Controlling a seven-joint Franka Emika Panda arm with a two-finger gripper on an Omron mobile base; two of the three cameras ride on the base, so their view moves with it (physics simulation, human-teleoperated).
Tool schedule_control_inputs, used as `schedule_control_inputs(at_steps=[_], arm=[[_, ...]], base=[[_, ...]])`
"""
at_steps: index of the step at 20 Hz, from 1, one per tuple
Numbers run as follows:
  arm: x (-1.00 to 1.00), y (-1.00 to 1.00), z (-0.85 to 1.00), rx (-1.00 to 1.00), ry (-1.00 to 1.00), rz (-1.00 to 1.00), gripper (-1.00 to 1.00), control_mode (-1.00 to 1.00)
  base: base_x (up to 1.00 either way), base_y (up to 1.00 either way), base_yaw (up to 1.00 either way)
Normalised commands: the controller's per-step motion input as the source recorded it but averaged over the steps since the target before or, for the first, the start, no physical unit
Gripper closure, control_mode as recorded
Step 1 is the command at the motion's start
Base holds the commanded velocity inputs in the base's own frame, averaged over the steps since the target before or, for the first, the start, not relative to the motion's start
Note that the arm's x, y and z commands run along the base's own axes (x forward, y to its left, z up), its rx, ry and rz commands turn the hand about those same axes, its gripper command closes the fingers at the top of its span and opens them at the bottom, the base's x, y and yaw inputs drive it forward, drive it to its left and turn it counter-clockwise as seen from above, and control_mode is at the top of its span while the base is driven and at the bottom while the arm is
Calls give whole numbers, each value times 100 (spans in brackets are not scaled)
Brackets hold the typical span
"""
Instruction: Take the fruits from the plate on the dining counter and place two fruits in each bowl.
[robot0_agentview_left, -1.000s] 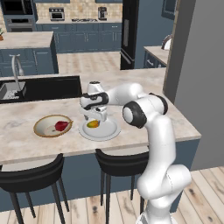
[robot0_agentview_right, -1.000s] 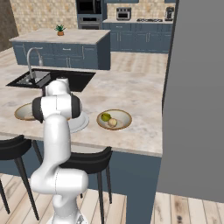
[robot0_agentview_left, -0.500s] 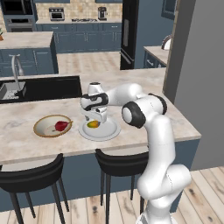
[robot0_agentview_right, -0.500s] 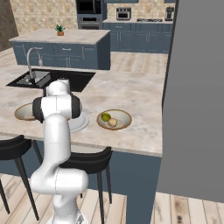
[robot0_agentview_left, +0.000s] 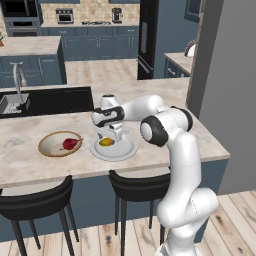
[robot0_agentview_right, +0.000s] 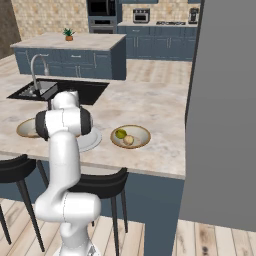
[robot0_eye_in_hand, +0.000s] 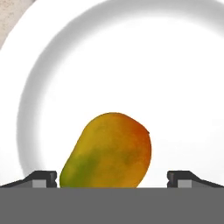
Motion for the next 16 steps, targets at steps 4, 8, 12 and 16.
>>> schedule_control_inputs(at_steps=[4, 8, 12, 16], arm=[[0, 0, -9, 0, 0, -4, -100, -100], [0, 0, -19, -1, 0, -4, -100, -100], [0, 0, -8, -1, 0, -3, 100, -100], [0, 0, 0, 0, 0, 0, 100, -100]], base=[[0, 0, 0], [0, 0, 0], [0, 0, 0], [0, 0, 0]])
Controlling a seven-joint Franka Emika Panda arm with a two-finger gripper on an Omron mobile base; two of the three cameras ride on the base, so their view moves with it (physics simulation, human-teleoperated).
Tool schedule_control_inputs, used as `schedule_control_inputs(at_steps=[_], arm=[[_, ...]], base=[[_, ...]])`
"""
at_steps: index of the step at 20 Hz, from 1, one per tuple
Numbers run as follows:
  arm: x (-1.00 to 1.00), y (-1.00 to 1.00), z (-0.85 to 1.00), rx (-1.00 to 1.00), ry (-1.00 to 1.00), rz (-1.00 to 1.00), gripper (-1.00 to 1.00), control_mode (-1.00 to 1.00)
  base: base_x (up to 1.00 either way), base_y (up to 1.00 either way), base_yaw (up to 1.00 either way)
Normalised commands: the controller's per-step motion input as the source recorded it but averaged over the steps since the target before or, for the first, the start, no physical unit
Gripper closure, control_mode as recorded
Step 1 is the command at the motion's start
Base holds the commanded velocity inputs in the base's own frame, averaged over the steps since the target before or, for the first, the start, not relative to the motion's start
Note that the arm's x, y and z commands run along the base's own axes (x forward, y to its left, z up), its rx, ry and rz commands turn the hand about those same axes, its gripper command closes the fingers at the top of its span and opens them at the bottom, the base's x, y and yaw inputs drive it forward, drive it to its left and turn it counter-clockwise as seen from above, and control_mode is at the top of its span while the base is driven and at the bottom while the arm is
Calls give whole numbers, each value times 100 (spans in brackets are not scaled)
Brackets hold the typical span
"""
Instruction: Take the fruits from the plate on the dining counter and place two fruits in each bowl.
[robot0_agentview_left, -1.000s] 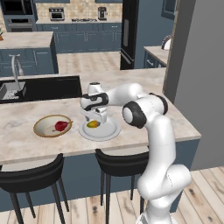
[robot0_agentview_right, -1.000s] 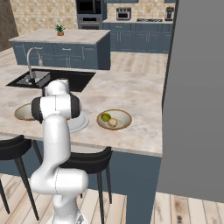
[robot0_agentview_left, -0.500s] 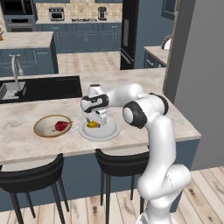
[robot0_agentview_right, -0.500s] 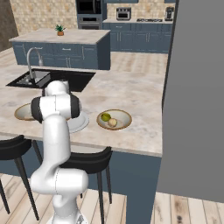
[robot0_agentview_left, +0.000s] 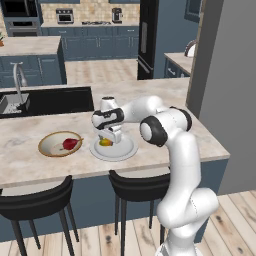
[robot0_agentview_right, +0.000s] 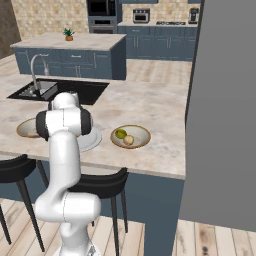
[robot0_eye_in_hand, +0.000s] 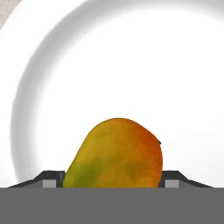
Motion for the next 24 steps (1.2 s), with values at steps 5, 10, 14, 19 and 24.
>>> schedule_control_inputs(at_steps=[5, 10, 14, 19, 24], arm=[[-8, 7, 14, 0, 0, 9, 100, -100], [-18, 21, 61, 0, 3, 31, 100, -100], [-49, 24, 69, 0, 0, 43, 100, -100], [-67, 41, 37, 0, 0, 45, 100, -100], [-39, 54, 10, 10, 0, 42, 100, -100]], base=[[0, 0, 0], [0, 0, 0], [0, 0, 0], [0, 0, 0], [0, 0, 0]])
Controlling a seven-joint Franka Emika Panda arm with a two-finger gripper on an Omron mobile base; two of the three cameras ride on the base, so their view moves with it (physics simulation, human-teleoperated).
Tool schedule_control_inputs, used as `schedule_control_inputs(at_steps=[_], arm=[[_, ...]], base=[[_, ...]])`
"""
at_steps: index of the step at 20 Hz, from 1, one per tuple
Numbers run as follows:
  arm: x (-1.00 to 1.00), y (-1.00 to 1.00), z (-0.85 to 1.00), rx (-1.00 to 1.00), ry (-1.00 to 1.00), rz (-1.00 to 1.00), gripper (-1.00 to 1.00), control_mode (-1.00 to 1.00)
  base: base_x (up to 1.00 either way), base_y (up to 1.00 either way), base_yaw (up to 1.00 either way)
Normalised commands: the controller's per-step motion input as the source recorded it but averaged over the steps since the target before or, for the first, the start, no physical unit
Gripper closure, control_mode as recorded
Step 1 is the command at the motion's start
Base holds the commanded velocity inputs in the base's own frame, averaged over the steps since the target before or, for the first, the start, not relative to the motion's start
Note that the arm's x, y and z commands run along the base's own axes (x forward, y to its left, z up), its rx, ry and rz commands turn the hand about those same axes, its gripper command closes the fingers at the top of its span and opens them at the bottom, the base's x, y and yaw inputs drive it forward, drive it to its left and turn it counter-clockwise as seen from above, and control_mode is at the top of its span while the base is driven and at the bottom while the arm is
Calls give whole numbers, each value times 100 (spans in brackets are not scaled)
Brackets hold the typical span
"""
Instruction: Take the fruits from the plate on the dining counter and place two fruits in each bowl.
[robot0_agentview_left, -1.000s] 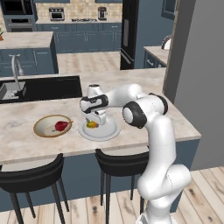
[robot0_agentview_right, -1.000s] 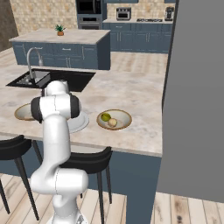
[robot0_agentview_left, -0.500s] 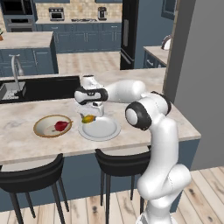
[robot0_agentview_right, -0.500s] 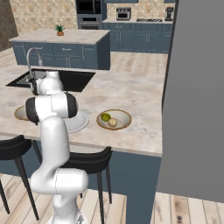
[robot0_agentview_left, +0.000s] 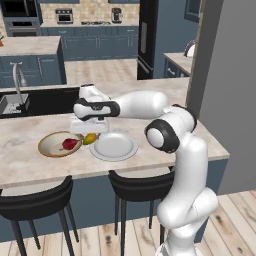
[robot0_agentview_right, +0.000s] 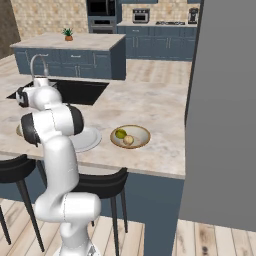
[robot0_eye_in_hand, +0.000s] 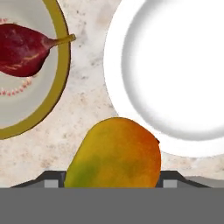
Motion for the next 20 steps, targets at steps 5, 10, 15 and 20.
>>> schedule_control_inputs(at_steps=[5, 10, 15, 20], arm=[[5, 39, 0, 25, -3, 31, 100, -100], [16, 18, 2, 8, -24, 14, 100, -100], [17, 46, -3, -2, -10, 6, 100, -100], [29, 30, -24, 0, 2, 2, 100, -100]], base=[[0, 0, 0], [0, 0, 0], [0, 0, 0], [0, 0, 0]])
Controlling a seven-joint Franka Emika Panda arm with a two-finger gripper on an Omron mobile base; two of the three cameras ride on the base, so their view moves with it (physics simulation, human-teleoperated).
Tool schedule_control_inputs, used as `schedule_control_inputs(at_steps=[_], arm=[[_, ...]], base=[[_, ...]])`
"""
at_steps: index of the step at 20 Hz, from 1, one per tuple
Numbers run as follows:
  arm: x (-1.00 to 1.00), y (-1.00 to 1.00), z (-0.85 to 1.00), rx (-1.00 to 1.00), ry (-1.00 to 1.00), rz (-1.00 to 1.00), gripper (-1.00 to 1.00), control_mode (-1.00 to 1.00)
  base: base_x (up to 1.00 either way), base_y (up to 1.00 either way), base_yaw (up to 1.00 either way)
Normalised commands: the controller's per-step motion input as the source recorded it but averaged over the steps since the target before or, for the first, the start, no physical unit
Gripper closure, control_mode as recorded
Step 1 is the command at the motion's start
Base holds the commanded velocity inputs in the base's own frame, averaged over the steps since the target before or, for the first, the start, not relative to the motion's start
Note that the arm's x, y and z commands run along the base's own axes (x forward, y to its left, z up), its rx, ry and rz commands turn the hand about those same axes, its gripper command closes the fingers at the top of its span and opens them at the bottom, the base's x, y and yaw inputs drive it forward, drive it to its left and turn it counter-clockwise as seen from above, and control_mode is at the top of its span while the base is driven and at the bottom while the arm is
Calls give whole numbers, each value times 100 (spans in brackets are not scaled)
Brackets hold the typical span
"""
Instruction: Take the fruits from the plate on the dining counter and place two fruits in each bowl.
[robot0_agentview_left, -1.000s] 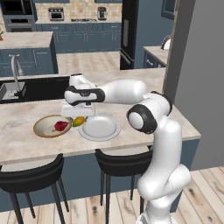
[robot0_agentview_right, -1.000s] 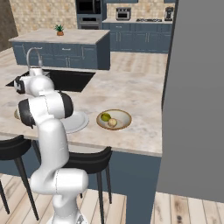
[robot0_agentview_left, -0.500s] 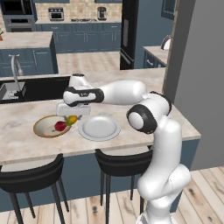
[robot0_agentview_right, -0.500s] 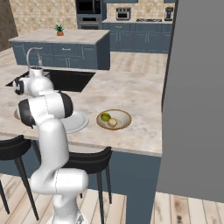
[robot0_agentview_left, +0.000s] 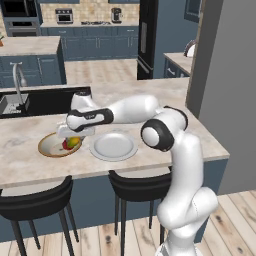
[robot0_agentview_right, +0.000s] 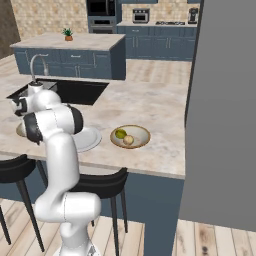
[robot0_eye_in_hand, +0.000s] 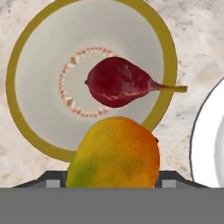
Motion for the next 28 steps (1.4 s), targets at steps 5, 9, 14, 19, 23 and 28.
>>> schedule_control_inputs(at_steps=[5, 9, 14, 19, 23, 28], arm=[[44, 3, -23, 0, 1, 0, 100, -100], [32, 13, -17, -1, 0, 0, 100, -100], [5, 12, -21, -4, 9, 0, 100, -100], [0, 5, -30, -1, 9, 0, 100, -100], [0, 0, -43, 0, 1, 0, 100, -100], [-10, 0, -12, 0, 0, 0, -100, -100]], base=[[0, 0, 0], [0, 0, 0], [0, 0, 0], [0, 0, 0], [0, 0, 0], [0, 0, 0]])
